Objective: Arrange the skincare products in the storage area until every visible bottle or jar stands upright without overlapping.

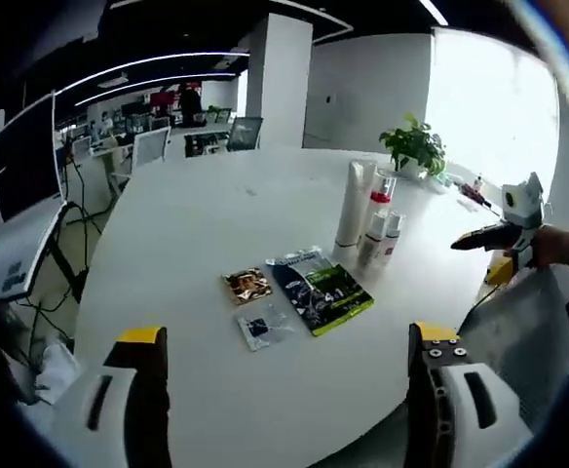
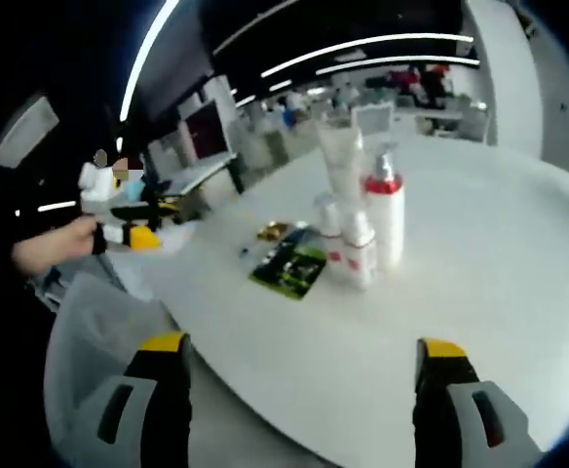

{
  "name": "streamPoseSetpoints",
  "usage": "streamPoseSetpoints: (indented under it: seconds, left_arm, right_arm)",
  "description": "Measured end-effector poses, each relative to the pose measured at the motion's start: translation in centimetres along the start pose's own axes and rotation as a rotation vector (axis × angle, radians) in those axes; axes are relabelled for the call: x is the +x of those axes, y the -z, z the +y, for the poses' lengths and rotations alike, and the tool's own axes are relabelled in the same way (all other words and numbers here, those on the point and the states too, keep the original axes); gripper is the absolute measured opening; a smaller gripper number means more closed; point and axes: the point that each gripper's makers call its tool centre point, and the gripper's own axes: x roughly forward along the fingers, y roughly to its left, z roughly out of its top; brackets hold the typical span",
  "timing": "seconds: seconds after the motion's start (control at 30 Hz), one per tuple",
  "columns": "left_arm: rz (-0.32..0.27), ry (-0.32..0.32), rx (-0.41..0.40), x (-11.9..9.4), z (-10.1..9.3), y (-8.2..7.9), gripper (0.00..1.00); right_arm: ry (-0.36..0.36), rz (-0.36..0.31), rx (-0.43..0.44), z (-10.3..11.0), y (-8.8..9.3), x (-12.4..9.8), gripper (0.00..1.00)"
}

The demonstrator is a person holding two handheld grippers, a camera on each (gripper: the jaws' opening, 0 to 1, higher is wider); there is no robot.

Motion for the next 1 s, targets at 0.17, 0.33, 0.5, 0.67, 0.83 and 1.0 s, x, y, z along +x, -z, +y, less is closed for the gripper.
streamPoseSetpoints:
  seconds: [0.17, 0.33, 0.5, 0.67, 0.83, 1.0]
  left_arm:
    - [0.059, -0.031, -0.022, -0.2, -0.1, 2.8, 0.96]
    - [0.028, -0.064, 0.04, -0.1, 0.0, 1.6, 0.95]
    - [0.068, -0.031, 0.11, 0.3, -1.1, 2.2, 0.96]
    - [0.08, -0.025, 0.099, 0.2, -1.0, 2.5, 0.96]
    - [0.088, -0.028, 0.092, 0.2, -0.9, 2.8, 0.95]
    - [0.106, -0.022, 0.107, 0.2, -1.0, 3.1, 0.95]
  right_arm:
    - [0.038, 0.0, -0.004, -0.8, 0.2, 0.0, 0.99]
    - [0.059, -0.006, 0.0, -1.3, 0.2, -0.1, 0.99]
    - [0.064, -0.006, -0.001, -1.4, 0.2, -0.1, 0.99]
    - [0.061, 0.002, 0.002, -1.5, 0.5, -0.1, 0.99]
    - [0.052, 0.018, -0.005, -1.2, 0.8, 0.1, 0.99]
    - [0.051, 0.021, -0.003, -1.2, 0.9, 0.1, 0.99]
